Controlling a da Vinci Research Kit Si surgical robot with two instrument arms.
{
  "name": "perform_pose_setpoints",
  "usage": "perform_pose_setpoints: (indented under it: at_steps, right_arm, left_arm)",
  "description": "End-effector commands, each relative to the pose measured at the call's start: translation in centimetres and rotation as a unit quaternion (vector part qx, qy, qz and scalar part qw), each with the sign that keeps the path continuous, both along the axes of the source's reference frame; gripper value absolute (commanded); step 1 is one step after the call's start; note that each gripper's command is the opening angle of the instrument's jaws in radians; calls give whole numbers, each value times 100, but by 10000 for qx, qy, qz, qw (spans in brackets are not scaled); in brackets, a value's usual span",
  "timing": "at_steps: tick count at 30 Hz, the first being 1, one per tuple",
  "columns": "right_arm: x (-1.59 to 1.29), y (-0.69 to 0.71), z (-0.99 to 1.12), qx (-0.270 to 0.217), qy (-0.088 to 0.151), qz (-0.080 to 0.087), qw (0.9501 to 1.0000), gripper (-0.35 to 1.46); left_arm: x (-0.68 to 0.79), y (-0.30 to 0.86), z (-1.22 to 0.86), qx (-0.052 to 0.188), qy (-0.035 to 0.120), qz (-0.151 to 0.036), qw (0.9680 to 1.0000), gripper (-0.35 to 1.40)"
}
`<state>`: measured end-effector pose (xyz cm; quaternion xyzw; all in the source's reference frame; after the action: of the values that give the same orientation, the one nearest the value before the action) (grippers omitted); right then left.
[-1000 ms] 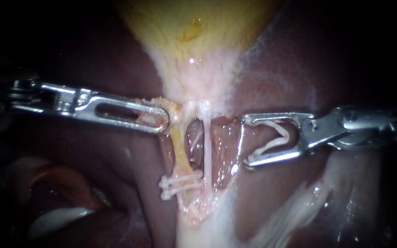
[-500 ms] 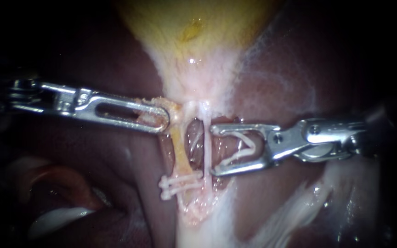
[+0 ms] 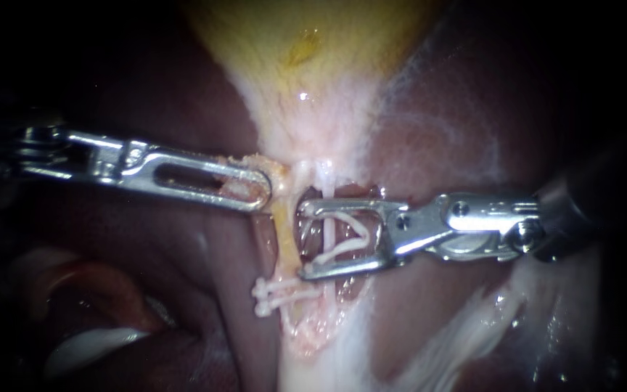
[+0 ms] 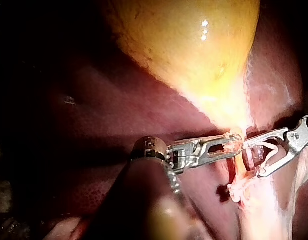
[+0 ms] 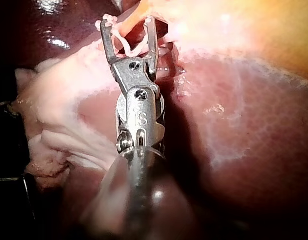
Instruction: Clipping third clip left tube
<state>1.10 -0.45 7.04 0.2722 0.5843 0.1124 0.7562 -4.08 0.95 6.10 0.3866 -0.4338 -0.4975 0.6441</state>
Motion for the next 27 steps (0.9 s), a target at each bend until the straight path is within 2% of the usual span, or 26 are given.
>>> perform_pose_setpoints:
  at_steps: [1,5,9,17,21,27]
  right_arm:
    - [3,-2,3,33,-6,-5,10000,50]
    - [17,-13,17,184,7,-34,9998,50]
    - [29,-17,22,366,13,-100,9993,50]
    - [44,-13,23,776,264,-8,9966,49]
    - [50,-7,21,1073,478,99,9930,49]
    - [52,3,17,1293,622,171,9895,48]
  left_arm:
    - [0,0,-1,-9,10,4,10000,-35]
    - [-2,-1,-2,-5,2,12,10000,-35]
    - [-4,-1,-2,-5,4,8,10000,-35]
    - [-6,0,-2,0,-2,13,10000,-35]
    - [-7,0,-2,0,-1,11,10000,-35]
    - [-7,1,0,0,-4,15,10000,-35]
